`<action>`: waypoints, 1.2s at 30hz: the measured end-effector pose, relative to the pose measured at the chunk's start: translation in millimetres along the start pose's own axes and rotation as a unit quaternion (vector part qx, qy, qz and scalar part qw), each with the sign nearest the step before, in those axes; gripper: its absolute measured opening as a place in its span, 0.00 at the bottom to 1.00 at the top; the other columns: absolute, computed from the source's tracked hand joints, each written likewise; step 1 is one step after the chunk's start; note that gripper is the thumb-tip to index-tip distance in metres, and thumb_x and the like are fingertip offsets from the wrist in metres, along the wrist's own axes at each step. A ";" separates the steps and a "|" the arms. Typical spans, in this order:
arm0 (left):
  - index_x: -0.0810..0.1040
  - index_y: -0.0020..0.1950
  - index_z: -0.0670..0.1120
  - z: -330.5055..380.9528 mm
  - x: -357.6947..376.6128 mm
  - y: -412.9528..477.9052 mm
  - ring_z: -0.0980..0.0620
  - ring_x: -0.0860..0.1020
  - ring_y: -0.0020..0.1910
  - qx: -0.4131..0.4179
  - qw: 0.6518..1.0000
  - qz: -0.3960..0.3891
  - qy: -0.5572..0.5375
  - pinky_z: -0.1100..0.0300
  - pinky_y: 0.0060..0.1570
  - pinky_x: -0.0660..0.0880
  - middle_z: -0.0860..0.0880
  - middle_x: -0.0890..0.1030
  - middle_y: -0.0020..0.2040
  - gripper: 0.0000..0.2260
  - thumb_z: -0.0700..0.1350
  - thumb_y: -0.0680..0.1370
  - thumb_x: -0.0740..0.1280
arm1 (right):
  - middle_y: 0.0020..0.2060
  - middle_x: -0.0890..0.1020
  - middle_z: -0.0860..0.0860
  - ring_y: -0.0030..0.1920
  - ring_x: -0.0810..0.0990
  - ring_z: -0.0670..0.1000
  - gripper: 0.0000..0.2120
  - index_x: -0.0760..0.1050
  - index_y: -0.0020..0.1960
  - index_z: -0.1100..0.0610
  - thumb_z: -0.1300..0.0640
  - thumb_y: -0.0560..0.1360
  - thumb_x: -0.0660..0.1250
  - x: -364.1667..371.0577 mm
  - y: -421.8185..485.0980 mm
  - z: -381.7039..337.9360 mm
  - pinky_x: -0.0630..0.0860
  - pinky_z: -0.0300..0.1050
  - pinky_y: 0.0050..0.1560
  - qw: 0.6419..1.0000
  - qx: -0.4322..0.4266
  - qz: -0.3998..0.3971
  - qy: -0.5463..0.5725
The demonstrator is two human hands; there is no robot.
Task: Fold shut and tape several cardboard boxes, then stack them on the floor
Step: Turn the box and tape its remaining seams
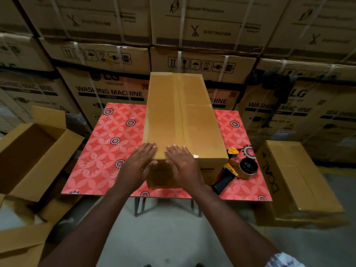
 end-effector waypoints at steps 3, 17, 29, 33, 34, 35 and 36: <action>0.70 0.76 0.45 -2.0 0.8 -1.8 0.52 0.61 0.79 0.000 1.000 0.004 -0.024 0.56 0.75 0.62 0.51 0.66 0.78 0.24 0.44 0.81 0.68 | 0.66 0.80 0.56 0.70 0.76 0.56 0.20 0.78 0.67 0.60 0.67 0.75 0.71 -0.7 1.3 -7.6 0.65 0.59 0.75 1.000 0.011 0.020 0.000; 0.53 0.83 0.47 -2.0 9.4 -32.6 0.59 0.70 0.69 -0.209 0.958 0.051 -0.188 0.75 0.60 0.66 0.56 0.65 0.76 0.33 0.53 0.82 0.63 | 0.68 0.78 0.56 0.72 0.73 0.55 0.19 0.77 0.69 0.59 0.60 0.78 0.69 19.3 19.4 -37.2 0.59 0.58 0.78 0.998 0.029 -0.009 0.058; 0.59 0.81 0.45 11.3 29.5 -47.9 0.66 0.76 0.34 -0.264 0.941 0.075 -0.197 0.75 0.35 0.67 0.45 0.82 0.42 0.23 0.40 0.85 0.58 | 0.66 0.81 0.53 0.70 0.75 0.53 0.16 0.82 0.64 0.57 0.53 0.79 0.66 38.5 20.4 -49.8 0.60 0.55 0.78 0.996 0.051 0.023 0.072; 0.48 0.83 0.49 20.1 39.4 -45.3 0.48 0.72 0.71 -0.212 0.953 0.036 -0.214 0.60 0.70 0.69 0.43 0.69 0.75 0.29 0.48 0.85 0.58 | 0.65 0.81 0.52 0.70 0.76 0.51 0.20 0.82 0.63 0.55 0.45 0.80 0.62 40.6 20.3 -52.7 0.60 0.54 0.78 0.996 0.061 0.031 0.055; 0.49 0.83 0.48 22.4 45.4 -45.0 0.47 0.61 0.79 -0.184 0.965 0.024 -0.183 0.50 0.77 0.61 0.44 0.61 0.80 0.29 0.52 0.85 0.56 | 0.65 0.81 0.52 0.70 0.76 0.51 0.21 0.82 0.63 0.55 0.43 0.81 0.61 40.5 20.4 -54.0 0.60 0.53 0.78 0.996 0.063 0.036 0.051; 0.50 0.83 0.46 24.9 51.5 -46.3 0.47 0.52 0.82 -0.170 0.976 0.012 -0.133 0.45 0.79 0.54 0.44 0.55 0.82 0.31 0.55 0.84 0.56 | 0.65 0.82 0.52 0.70 0.76 0.51 0.22 0.82 0.63 0.55 0.41 0.81 0.60 40.7 20.4 -55.2 0.59 0.53 0.78 0.996 0.066 0.039 0.047; 0.49 0.83 0.44 27.3 56.1 -47.5 0.46 0.46 0.82 -0.173 0.981 -0.003 -0.088 0.44 0.80 0.49 0.43 0.51 0.83 0.33 0.57 0.83 0.56 | 0.65 0.82 0.52 0.69 0.76 0.51 0.23 0.82 0.63 0.55 0.40 0.81 0.60 41.1 20.4 -56.3 0.59 0.52 0.77 0.996 0.069 0.040 0.041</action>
Point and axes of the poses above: each hand's wrist, its own y-axis towards the middle knuckle, its own x-axis out of the palm, z = x × y, the point moved 2 cm from there along y, towards the middle knuckle
